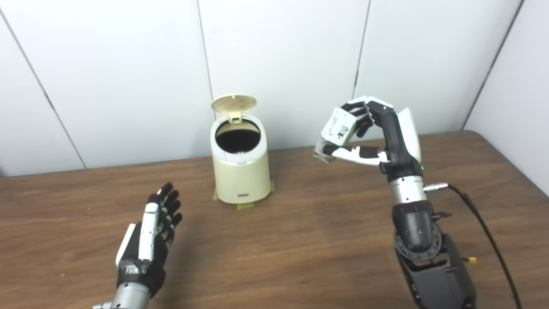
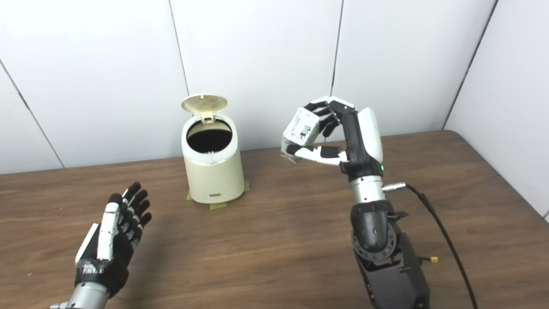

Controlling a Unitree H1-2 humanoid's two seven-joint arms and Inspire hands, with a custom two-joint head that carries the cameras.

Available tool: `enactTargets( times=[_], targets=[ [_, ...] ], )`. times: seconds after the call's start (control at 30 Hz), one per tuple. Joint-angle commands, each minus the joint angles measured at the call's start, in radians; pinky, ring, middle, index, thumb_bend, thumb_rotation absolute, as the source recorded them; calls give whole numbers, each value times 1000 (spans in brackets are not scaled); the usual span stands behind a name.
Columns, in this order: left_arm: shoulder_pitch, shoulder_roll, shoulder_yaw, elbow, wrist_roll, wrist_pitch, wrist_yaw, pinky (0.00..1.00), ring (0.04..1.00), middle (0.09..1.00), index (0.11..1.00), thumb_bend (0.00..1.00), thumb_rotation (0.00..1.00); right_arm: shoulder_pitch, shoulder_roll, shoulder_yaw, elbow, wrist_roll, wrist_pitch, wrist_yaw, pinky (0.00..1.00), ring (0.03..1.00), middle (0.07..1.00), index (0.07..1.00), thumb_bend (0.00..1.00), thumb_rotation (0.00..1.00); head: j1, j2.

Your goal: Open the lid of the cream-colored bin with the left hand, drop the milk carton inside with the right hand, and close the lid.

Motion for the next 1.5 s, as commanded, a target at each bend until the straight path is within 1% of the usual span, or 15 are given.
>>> enactTargets(
  times=[0.0, 0.1, 0.17, 0.33, 0.47, 0.53, 0.63, 0.8, 1.0, 1.27, 1.47],
  targets=[
    [-21, -1, -6, -15, 13, -46, -5, 1000, 997, 981, 982, 502, 965, -91, 23, 6, -49, -10, -10, 4, 293, 380, 485, 522, 517, 0, 5, 1],
    [-17, -3, -10, -12, 13, -54, -13, 1000, 1000, 992, 989, 510, 969, -126, 70, 33, -41, -38, 11, 22, 286, 374, 477, 527, 516, 0, 11, -7],
    [-16, -8, -10, -8, 11, -62, -13, 1000, 1000, 991, 989, 507, 965, -142, 87, 49, -25, -51, 5, 26, 284, 372, 476, 534, 515, 0, 14, -10],
    [-12, -21, -20, -12, 15, -62, -10, 1000, 1000, 989, 994, 496, 977, -176, 115, 82, 43, -57, -33, 25, 295, 379, 483, 531, 515, 0, 38, -21],
    [-11, -31, -26, -14, 24, -64, -3, 1000, 1000, 989, 992, 495, 975, -203, 127, 95, 101, -44, -69, 20, 292, 379, 484, 531, 515, 0, 61, -22],
    [-12, -37, -29, -20, 29, -58, 3, 1000, 1000, 984, 987, 500, 970, -223, 125, 107, 152, -52, -106, 8, 294, 381, 484, 529, 516, 0, 71, -22],
    [-11, -40, -36, -22, 45, -60, 7, 1000, 1000, 982, 988, 509, 972, -247, 126, 118, 217, -71, -142, -11, 294, 381, 483, 529, 516, 0, 78, -24],
    [-10, -49, -45, -28, 63, -61, 15, 1000, 987, 969, 977, 510, 980, -276, 138, 121, 305, -69, -182, -32, 298, 380, 479, 530, 516, 0, 87, -22],
    [-8, -63, -48, -36, 74, -60, 18, 1000, 982, 956, 970, 514, 973, -317, 147, 106, 393, -68, -205, -64, 303, 381, 483, 525, 517, 0, 92, -21],
    [3, -73, -64, -46, 75, -64, 13, 989, 972, 946, 960, 518, 957, -357, 125, 103, 505, -83, -239, -123, 310, 383, 487, 526, 516, 0, 102, -13],
    [19, -82, -78, -58, 87, -58, 16, 984, 964, 941, 963, 529, 950, -360, 115, 101, 563, -89, -251, -163, 310, 381, 488, 524, 516, 0, 108, -9]
  ],
)
